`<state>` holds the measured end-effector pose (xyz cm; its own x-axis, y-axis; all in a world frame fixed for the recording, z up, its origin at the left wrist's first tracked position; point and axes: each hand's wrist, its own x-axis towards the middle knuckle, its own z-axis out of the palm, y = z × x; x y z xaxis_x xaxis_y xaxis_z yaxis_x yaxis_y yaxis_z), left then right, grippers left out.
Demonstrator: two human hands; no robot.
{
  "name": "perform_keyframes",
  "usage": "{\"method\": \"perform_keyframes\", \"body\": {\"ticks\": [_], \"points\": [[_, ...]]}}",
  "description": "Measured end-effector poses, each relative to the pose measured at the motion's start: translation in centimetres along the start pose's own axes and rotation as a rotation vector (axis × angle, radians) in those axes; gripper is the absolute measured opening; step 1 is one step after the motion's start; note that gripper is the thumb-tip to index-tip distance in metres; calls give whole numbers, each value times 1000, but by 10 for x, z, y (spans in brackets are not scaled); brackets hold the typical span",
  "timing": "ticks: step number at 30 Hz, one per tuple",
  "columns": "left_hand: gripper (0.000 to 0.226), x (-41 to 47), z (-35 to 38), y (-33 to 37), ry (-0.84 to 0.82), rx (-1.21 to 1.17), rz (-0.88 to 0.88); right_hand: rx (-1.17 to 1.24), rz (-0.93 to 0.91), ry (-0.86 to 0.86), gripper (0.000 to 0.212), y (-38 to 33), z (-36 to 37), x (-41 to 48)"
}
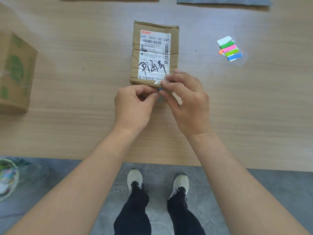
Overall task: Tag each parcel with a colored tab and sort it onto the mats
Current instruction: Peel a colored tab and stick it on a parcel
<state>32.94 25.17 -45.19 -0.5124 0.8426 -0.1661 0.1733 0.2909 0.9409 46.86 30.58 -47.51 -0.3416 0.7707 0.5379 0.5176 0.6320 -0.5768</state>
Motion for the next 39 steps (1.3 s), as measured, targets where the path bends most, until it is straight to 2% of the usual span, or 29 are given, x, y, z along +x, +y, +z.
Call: {"method": "perform_keyframes", "body": {"ticks": [8,10,18,20,23,25,26,28,30,31,33,39], "points": [[5,-4,2,-2,18,-52,-30,-29,-47,102,1,2,9,-3],[9,-5,-3,-5,25,-94,-75,-47,-48,138,5,1,12,-6],[7,5,-44,-11,315,-262,-194,-102,-19,199,12,-2,26,1],[17,10,-48,-7,263,-322,-194,-126,-29,198,13,-4,26,2],[39,17,-49,0,71,-395,-239,-31,-24,83,22,-6,16,3],[50,19,-48,4,-58,-424,-239,118,88,68,37,-17,4,4],[54,20,-47,6,-96,-439,-238,228,221,117,41,-24,1,6],[61,21,-47,10,-122,-458,-251,471,634,204,43,-40,-5,16],[63,22,-47,17,-126,-475,-271,657,997,116,35,-50,-3,28],[63,22,-48,21,-128,-489,-280,694,1067,23,37,-52,-1,31],[63,21,-50,31,-140,-524,-296,679,1059,-97,48,-56,1,34],[63,19,-71,79,-196,-550,-237,680,979,-34,38,-87,-25,63]]}}
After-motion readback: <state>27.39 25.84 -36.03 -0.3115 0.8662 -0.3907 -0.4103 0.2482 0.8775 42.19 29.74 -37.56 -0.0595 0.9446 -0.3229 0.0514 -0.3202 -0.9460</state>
